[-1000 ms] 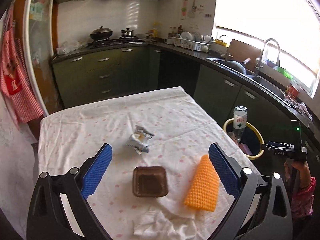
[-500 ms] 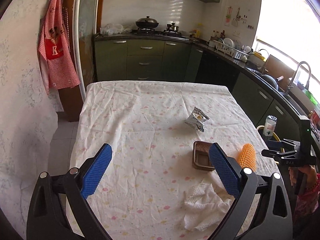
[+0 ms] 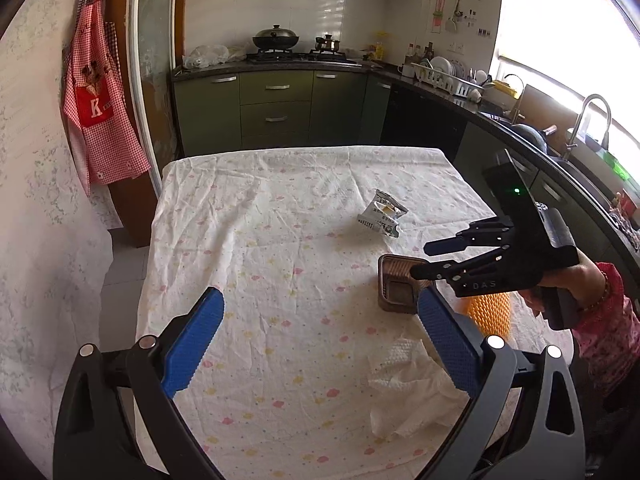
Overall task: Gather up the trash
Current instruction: 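Grasp the brown plastic tray with the right tool and lift it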
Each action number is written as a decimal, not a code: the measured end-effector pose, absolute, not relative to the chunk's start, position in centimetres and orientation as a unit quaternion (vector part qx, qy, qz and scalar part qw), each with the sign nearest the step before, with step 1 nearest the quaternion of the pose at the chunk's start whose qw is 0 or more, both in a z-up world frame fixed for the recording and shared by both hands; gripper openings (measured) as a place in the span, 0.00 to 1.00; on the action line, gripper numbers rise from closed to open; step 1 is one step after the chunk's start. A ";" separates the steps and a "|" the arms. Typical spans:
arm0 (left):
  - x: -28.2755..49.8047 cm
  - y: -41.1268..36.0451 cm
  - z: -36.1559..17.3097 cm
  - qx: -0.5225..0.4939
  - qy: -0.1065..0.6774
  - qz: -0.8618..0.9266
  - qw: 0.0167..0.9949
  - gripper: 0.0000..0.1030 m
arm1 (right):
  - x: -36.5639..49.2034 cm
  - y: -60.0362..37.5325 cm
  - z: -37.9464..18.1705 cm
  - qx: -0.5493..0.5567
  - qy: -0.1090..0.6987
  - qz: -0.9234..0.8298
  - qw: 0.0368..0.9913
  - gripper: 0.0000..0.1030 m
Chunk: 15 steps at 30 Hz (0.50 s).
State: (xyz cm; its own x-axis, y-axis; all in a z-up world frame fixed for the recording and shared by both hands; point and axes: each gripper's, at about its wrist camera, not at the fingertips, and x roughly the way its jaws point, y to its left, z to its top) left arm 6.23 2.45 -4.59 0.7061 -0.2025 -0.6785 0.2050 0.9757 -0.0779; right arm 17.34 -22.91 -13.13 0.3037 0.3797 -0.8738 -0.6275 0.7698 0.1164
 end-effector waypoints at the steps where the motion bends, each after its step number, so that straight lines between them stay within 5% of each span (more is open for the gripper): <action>1: 6.3 2.3 -4.7 0.002 0.369 -0.112 0.923 0.93 | 17.5 -22.7 -13.4 -0.128 0.502 0.316 0.795 0.44; 6: 6.9 1.7 -5.2 0.006 0.377 -0.116 0.919 0.93 | 18.3 -22.6 -14.3 -0.121 0.514 0.319 0.787 0.40; 10: 7.2 1.4 -5.6 0.008 0.383 -0.118 0.916 0.94 | 18.4 -22.6 -14.6 -0.117 0.514 0.313 0.790 0.15; 15: 7.3 1.1 -5.9 0.012 0.386 -0.117 0.915 0.94 | 18.1 -22.7 -14.4 -0.116 0.509 0.314 0.793 0.09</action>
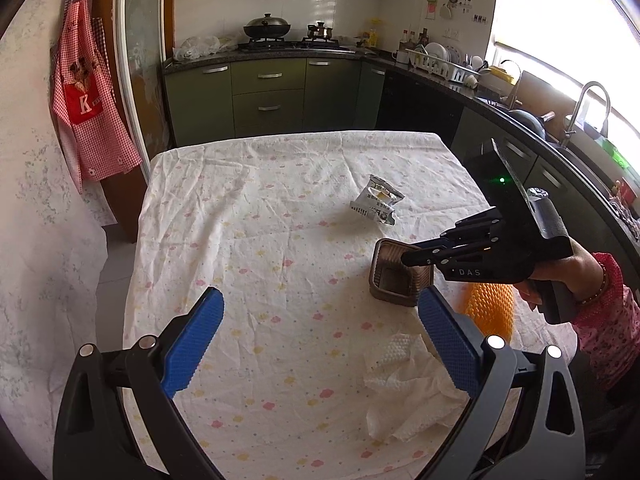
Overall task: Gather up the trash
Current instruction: 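Grasp the brown plastic tray with the right tool and lift it, then carry the brown tray over the bin and open the right tool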
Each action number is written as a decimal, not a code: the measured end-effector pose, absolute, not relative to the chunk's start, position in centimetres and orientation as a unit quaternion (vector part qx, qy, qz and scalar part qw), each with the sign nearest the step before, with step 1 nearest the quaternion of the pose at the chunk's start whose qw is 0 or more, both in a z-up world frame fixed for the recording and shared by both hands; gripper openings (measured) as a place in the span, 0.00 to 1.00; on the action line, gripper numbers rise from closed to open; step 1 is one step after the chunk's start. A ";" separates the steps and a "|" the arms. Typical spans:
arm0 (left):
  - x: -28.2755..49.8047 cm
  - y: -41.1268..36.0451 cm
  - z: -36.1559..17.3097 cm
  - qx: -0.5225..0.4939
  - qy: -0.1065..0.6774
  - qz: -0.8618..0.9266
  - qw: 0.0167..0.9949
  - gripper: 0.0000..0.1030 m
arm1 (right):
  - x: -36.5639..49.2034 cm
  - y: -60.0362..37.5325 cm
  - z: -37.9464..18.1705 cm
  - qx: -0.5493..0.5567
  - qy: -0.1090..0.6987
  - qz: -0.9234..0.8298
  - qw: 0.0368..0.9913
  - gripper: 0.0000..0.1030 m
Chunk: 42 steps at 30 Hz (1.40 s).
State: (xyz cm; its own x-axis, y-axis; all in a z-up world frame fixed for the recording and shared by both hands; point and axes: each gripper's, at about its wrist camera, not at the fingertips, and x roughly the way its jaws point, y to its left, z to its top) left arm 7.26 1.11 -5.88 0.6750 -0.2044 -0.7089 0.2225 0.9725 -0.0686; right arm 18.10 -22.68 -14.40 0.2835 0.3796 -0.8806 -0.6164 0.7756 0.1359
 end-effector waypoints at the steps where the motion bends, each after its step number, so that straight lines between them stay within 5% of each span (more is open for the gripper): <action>1: 7.3 1.1 -5.9 0.012 0.386 -0.116 0.915 0.94 | 17.9 -22.8 -14.1 -0.114 0.505 0.315 0.796 0.08; 12: 7.1 0.5 -5.7 0.025 0.384 -0.116 0.916 0.94 | 14.8 -26.8 -9.5 -0.065 0.450 0.302 0.838 0.06; 23: 7.1 -0.9 -5.6 0.041 0.384 -0.126 0.914 0.94 | 10.8 -41.4 -7.6 0.038 0.413 0.153 0.897 0.06; 42: 7.4 -5.6 -5.5 0.083 0.384 -0.165 0.905 0.94 | 8.3 -60.6 -15.0 0.134 0.442 -0.116 0.879 0.06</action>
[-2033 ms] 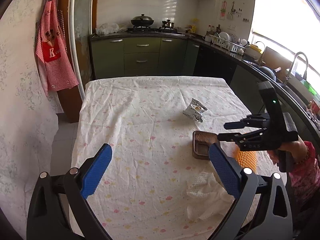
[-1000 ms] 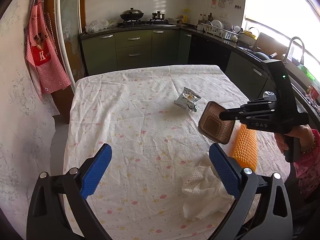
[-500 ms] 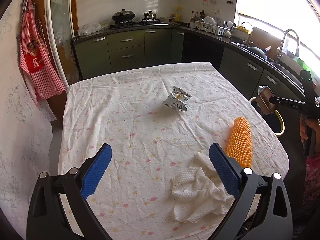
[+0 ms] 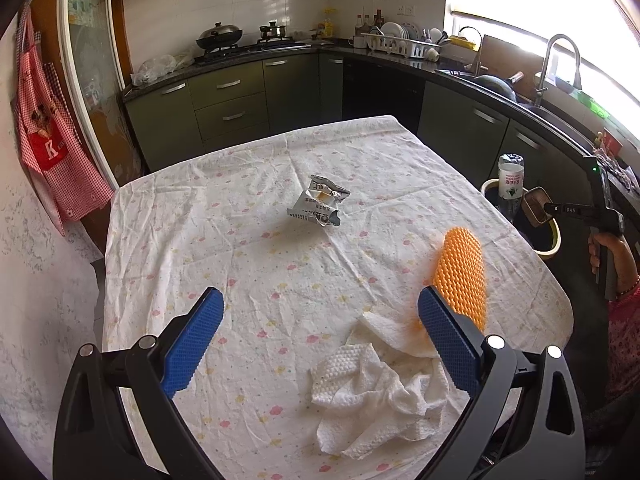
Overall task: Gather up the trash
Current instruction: 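Carry the brown tray over the bin and open the right tool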
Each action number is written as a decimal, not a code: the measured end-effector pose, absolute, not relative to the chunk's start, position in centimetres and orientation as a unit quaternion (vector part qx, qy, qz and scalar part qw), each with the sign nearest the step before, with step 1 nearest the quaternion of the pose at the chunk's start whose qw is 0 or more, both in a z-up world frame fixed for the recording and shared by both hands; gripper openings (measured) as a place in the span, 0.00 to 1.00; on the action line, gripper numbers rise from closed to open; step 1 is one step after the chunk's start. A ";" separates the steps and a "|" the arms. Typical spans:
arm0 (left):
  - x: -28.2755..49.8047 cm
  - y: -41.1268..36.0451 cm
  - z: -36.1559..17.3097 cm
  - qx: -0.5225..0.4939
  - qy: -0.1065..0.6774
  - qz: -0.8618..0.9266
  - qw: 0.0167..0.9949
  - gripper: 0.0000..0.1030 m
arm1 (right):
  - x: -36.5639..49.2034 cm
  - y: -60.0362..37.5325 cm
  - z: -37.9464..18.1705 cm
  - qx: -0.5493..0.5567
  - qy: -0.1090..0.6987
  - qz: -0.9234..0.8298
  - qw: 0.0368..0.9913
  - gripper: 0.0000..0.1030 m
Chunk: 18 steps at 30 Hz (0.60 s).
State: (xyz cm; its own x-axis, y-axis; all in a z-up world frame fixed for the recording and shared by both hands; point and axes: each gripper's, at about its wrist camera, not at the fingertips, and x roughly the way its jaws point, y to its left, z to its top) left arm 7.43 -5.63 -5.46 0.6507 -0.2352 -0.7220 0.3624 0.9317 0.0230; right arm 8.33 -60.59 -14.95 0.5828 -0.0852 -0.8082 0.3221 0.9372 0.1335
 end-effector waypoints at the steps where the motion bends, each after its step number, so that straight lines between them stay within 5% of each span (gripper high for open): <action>1: 7.4 -5.7 -5.5 0.084 0.384 -0.166 0.904 0.94 | 8.3 -60.8 -15.2 0.137 0.444 -0.118 0.878 0.06; 4: 7.5 -5.8 -5.5 0.084 0.385 -0.167 0.904 0.94 | 8.3 -61.3 -15.5 0.148 0.446 -0.128 0.873 0.10; 7: 7.5 -5.8 -5.6 0.084 0.385 -0.169 0.903 0.94 | 7.7 -61.7 -15.2 0.160 0.437 -0.141 0.874 0.26; 18: 8.2 -6.0 -6.4 0.086 0.410 -0.181 0.890 0.95 | 5.1 -59.3 -14.8 0.163 0.427 -0.123 0.881 0.36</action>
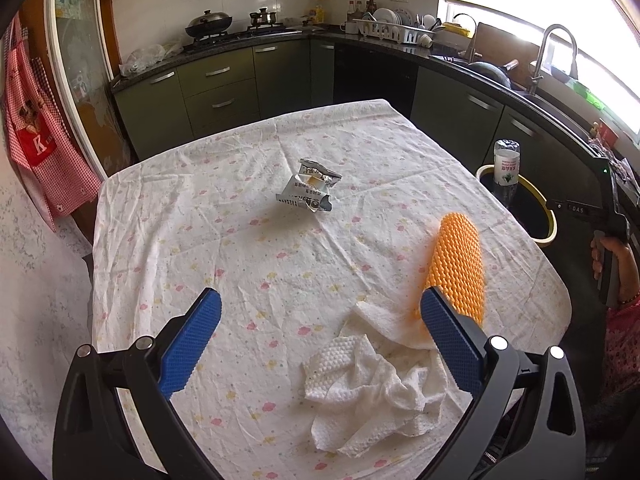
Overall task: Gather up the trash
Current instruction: 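Carry the brown tray over the bin and open the right tool, then move the left tool to the orange foam net sleeve and grasp it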
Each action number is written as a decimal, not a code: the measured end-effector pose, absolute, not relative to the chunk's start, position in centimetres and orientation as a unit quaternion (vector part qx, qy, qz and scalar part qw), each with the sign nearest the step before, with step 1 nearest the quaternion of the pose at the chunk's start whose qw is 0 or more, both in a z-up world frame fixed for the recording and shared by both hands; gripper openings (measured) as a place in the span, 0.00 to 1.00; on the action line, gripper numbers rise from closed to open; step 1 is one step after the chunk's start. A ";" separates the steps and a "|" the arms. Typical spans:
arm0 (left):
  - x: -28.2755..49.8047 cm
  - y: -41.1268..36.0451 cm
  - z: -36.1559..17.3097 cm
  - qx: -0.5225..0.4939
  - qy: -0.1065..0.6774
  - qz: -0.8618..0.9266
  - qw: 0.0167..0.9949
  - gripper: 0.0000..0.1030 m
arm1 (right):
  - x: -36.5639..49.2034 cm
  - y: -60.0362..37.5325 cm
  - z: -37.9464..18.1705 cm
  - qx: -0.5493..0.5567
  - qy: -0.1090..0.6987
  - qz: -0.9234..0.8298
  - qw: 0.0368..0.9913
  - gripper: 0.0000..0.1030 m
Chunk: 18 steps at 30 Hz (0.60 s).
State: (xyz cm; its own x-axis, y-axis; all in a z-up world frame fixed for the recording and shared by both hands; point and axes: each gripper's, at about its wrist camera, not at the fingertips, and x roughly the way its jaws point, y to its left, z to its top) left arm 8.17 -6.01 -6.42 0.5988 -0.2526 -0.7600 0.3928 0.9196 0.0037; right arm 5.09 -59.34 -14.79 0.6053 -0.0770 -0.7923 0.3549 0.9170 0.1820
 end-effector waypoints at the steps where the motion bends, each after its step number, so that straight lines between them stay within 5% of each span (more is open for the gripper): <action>1: 8.2 -6.1 -6.4 0.086 0.411 -0.184 0.889 0.95 | 5.0 -59.1 -14.8 0.164 0.427 -0.118 0.881 0.37; 18: 8.3 -16.3 -6.8 0.188 0.411 -0.322 0.832 0.95 | 4.0 -56.8 -14.2 0.166 0.418 -0.082 0.889 0.43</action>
